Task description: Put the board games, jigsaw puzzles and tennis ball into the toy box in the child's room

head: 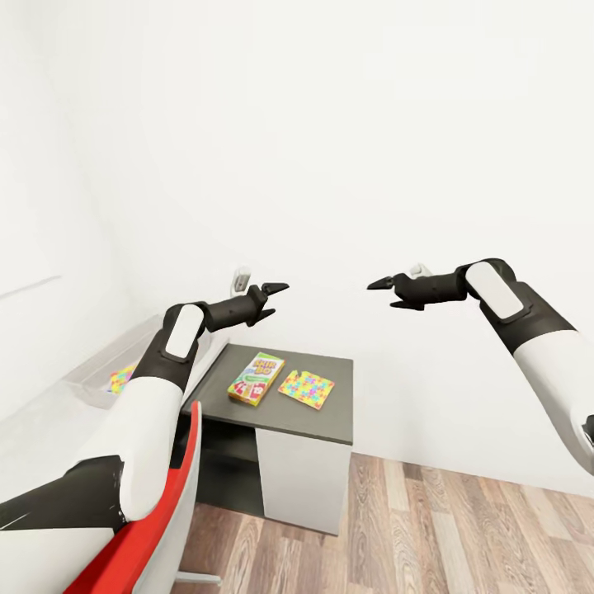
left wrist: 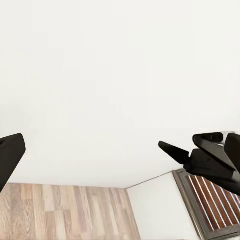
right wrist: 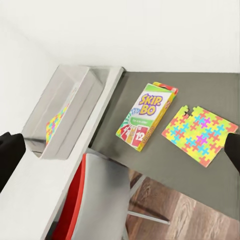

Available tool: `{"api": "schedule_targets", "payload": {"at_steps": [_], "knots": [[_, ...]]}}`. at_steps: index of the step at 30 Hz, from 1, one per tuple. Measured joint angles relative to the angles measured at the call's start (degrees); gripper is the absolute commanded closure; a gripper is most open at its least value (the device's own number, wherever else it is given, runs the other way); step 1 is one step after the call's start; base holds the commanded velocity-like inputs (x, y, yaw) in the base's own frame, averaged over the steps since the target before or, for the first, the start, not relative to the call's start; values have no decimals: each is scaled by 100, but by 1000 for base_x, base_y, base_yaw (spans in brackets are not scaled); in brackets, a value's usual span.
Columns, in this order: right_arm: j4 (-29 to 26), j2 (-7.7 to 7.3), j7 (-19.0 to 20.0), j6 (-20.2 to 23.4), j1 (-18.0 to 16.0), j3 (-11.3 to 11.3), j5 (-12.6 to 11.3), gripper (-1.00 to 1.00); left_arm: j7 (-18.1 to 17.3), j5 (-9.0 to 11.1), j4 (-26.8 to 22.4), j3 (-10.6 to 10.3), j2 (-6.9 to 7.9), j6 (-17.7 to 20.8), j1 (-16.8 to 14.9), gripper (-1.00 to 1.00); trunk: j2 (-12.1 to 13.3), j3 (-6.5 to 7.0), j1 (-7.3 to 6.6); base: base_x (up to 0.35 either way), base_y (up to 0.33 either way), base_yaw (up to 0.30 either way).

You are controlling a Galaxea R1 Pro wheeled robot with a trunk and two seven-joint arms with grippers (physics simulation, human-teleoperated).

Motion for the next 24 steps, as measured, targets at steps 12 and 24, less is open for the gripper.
{"api": "schedule_targets", "payload": {"at_steps": [12,24], "knots": [[212,-107,-2,0,82,-7,52,-100,7,-15,0,-6,1,-8,9,-100,0,2,0,0,0,-2],[1277,-232,6,-17,163,-15,75,-100,8,-30,0,-6,24,-9,21,-100,0,2,0,0,0,0]]}}
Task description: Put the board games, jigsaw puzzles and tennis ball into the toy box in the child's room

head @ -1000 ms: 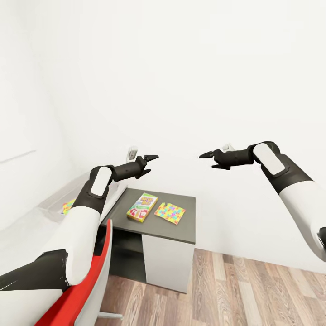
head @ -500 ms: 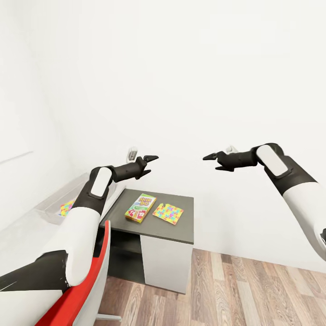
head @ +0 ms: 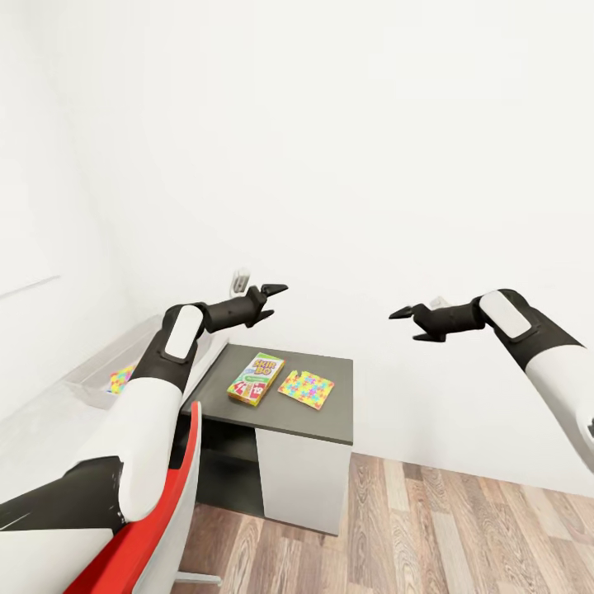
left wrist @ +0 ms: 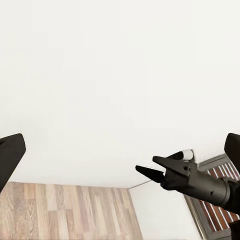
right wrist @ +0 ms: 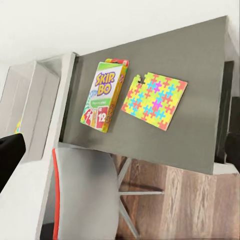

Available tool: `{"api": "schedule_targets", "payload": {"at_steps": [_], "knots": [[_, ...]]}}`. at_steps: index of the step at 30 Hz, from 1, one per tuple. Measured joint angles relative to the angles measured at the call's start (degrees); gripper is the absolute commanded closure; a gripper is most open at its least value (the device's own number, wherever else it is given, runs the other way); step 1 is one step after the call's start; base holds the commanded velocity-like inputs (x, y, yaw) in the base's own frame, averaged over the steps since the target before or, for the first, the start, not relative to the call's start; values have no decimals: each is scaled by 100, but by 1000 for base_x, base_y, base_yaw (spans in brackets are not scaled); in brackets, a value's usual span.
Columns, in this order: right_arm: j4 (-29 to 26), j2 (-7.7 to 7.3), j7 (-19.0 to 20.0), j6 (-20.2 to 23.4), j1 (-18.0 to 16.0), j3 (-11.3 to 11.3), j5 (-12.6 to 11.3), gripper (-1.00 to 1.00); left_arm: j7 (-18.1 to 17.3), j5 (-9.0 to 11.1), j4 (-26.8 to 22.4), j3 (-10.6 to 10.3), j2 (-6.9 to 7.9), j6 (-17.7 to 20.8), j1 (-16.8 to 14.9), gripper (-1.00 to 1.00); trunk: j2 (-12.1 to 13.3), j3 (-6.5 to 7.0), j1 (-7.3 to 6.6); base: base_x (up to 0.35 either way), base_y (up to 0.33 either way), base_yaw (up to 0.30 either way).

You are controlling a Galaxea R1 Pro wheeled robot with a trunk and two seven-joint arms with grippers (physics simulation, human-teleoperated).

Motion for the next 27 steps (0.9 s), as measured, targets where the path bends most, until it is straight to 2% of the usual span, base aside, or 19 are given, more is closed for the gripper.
{"api": "schedule_targets", "payload": {"at_steps": [3,8,12,16,20,21,23,27], "knots": [[70,-109,-19,-17,96,17,13,-100,0,-4,0,0,7,0,31,-100,0,0,0,0,0,0],[156,-192,-51,-65,292,40,17,-100,0,-5,0,0,10,-10,52,-100,0,0,0,0,0,0],[223,-221,-77,-335,691,69,63,-100,0,-10,0,0,11,-16,62,-100,1,0,0,0,0,0],[272,-226,-157,-671,1068,86,245,-100,14,-29,0,-2,11,-23,65,-100,0,0,0,0,0,0],[308,-180,-417,-1097,1500,86,682,-100,67,-52,10,-37,11,-28,67,-100,1,0,0,0,0,0],[316,-163,-548,-1260,1627,86,848,-100,81,-55,12,-47,11,-27,67,-100,0,-1,0,0,0,0],[323,-125,-757,-1545,1836,80,1033,-100,111,-65,15,-62,11,-23,67,-100,0,-1,0,0,0,0],[324,-22,-996,-2104,2315,51,1173,-100,380,-156,17,-77,12,11,64,-100,0,-1,0,0,0,0]]}}
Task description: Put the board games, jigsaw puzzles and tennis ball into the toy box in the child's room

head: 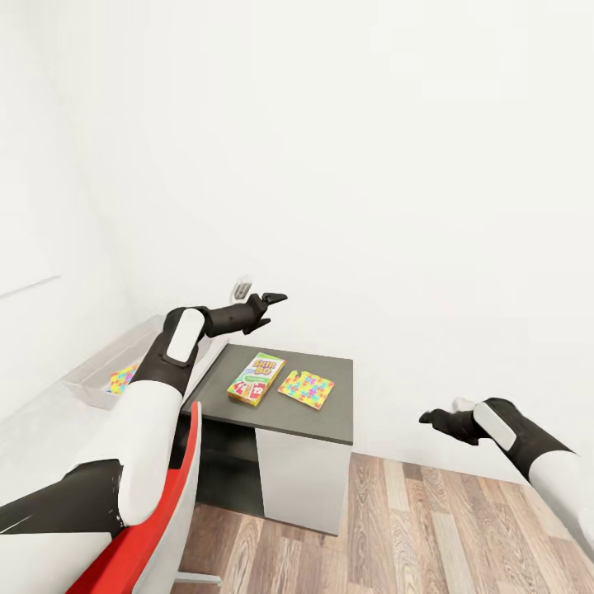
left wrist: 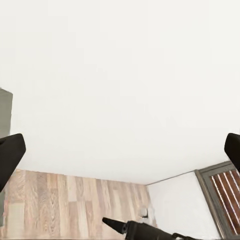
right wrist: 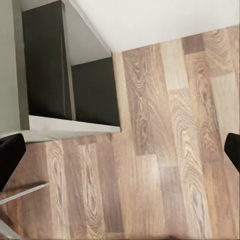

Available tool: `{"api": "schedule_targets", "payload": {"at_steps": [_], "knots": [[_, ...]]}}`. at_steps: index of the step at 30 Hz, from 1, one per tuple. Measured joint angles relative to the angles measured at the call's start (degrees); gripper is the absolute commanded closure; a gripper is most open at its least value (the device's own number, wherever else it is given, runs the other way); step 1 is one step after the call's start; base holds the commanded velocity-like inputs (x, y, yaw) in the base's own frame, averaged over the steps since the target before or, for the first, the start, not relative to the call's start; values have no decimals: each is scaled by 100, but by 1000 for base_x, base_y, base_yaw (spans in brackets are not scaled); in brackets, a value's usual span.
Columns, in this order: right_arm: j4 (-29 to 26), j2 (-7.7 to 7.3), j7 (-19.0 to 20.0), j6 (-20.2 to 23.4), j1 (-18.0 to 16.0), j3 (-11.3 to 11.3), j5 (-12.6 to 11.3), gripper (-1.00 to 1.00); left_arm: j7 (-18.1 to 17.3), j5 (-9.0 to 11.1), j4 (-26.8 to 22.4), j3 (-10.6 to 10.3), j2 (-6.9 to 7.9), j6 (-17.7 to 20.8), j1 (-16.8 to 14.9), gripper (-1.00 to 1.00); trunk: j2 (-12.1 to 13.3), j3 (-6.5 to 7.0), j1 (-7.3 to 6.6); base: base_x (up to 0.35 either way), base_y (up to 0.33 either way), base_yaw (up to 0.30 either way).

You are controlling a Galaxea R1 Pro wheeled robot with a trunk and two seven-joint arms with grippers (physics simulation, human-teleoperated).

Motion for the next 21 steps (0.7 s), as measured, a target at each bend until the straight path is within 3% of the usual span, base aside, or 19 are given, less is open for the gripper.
{"api": "schedule_targets", "payload": {"at_steps": [4,9,15,18,21], "knots": [[-5,48,-60,-537,389,-15,23,-100,493,-99,1,3,-5,30,-4,-100,0,0,0,0,0,0],[-16,108,-77,-1070,645,-25,27,-100,1064,-134,2,6,-8,48,-22,-100,0,1,0,0,0,0],[-5,124,-82,-1218,730,-24,23,-100,1609,-210,-1,-3,-50,84,-51,-100,0,-16,0,0,0,0],[-2,127,-80,-1236,777,-27,21,-100,1963,-239,-7,-133,-63,90,-51,-100,0,-37,0,0,0,0],[6,132,-82,-1263,802,-25,22,-100,2381,-231,-10,-391,-69,86,-51,-100,0,-62,1,0,0,0]]}}
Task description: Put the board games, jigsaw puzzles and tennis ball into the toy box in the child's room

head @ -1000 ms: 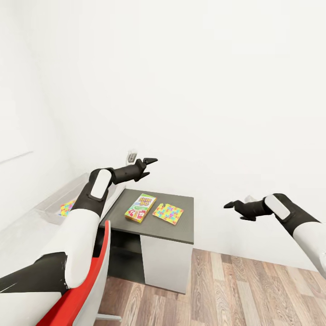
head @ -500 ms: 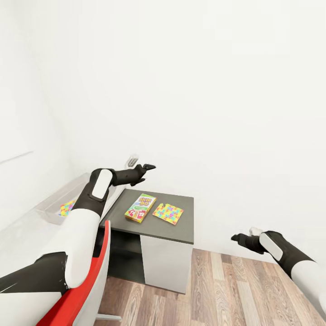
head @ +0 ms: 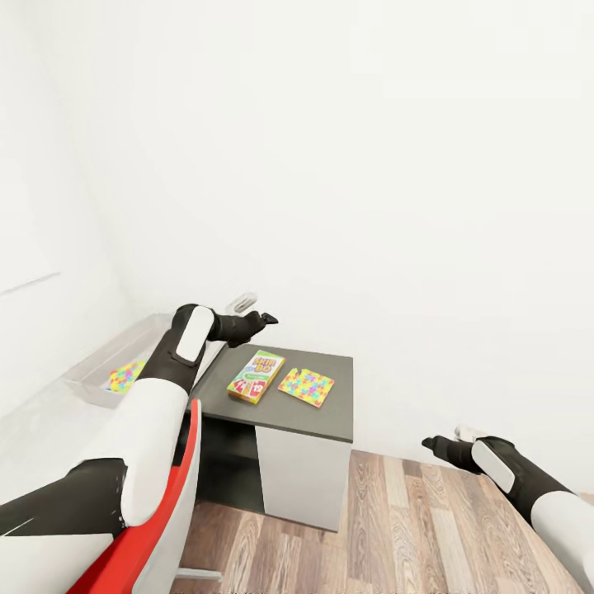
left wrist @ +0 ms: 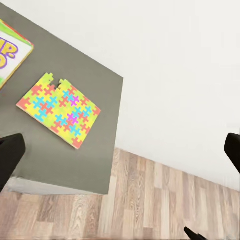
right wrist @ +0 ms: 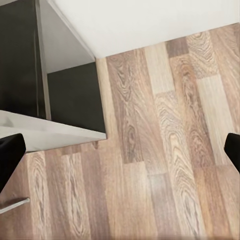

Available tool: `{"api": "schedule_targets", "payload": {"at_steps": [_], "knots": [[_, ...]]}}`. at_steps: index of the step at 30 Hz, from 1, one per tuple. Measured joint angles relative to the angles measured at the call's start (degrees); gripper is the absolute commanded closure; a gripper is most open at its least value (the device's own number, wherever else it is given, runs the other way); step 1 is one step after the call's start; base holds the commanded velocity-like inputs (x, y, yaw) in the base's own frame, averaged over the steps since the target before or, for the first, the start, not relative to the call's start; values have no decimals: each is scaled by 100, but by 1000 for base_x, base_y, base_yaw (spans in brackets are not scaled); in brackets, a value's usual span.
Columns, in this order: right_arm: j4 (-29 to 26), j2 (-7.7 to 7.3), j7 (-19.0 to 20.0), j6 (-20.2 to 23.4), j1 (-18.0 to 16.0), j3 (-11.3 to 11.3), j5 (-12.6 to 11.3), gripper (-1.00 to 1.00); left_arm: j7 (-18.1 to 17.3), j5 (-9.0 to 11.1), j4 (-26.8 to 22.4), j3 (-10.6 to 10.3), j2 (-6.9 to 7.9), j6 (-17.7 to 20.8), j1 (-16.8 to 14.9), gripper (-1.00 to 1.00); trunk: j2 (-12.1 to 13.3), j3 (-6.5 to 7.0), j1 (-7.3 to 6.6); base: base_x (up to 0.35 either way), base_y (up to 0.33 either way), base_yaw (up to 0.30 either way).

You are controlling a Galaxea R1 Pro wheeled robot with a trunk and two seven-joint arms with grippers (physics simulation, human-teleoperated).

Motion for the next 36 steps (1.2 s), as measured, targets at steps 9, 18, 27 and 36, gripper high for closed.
{"api": "schedule_targets", "payload": {"at_steps": [9,18,27,36], "knots": [[0,40,-35,48,12,28,50,-100,702,-2,-1,-214,-29,-24,-8,-100,0,-82,0,0,0,0],[-33,63,-9,10,259,12,55,-100,1515,-10,-2,-278,-186,-80,-9,-100,-1,-112,0,0,0,0],[-58,58,7,1,365,-3,48,-100,1694,31,-36,-763,-192,-90,-10,-100,-1,-140,0,0,0,0],[-59,55,20,1,372,-3,39,-100,1697,52,-167,-1147,-192,-92,-9,-100,-1,-202,-1,38,0,0]]}}
